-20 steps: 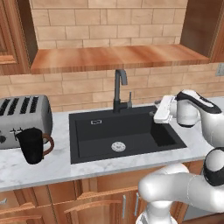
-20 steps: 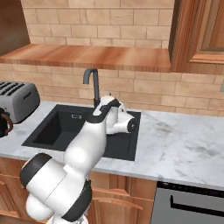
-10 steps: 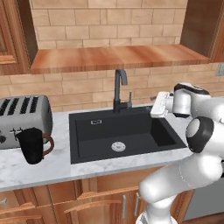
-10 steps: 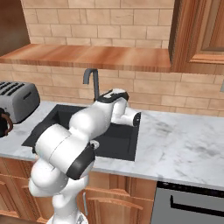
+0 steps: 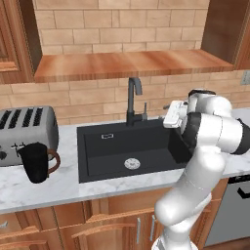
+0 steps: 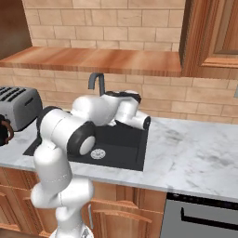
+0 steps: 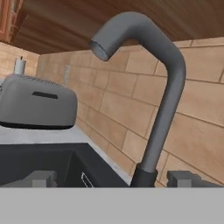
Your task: Turn on the sink faucet and place the jug under the water for a few seconds to fill it up.
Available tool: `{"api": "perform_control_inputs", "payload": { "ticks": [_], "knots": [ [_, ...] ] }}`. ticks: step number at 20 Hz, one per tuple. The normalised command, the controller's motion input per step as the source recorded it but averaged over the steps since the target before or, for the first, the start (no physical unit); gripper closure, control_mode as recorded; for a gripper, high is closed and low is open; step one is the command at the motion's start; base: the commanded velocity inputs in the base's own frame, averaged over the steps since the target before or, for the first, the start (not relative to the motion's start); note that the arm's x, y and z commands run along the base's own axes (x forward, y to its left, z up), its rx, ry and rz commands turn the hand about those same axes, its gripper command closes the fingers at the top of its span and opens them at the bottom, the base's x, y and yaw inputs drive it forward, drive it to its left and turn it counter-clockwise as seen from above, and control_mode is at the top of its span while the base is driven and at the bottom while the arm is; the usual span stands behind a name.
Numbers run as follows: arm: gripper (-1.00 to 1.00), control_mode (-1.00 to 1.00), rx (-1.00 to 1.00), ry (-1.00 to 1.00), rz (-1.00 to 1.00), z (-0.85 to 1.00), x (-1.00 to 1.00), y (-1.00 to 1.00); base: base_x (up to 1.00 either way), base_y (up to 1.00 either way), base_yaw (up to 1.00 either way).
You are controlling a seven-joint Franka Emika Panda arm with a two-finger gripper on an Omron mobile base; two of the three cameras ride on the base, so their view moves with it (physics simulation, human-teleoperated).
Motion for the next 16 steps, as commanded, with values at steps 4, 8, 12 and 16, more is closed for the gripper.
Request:
{"api": "perform_control_inputs", "payload": {
  "ticks": [4,8,12,16],
  "knots": [
    [-1.0,-1.0,0.0,0.0,0.0,-0.11,0.47,0.1,0.0,0.0,0.0],
    [-1.0,-1.0,0.0,0.0,0.01,-0.1,0.43,0.12,0.0,0.0,0.0],
    [-1.0,-1.0,0.0,0.01,0.0,-0.02,0.39,0.11,0.0,0.0,0.0],
    [-1.0,-1.0,0.0,0.01,0.0,-0.06,0.39,0.3,0.0,0.0,0.0]
  ]
}}
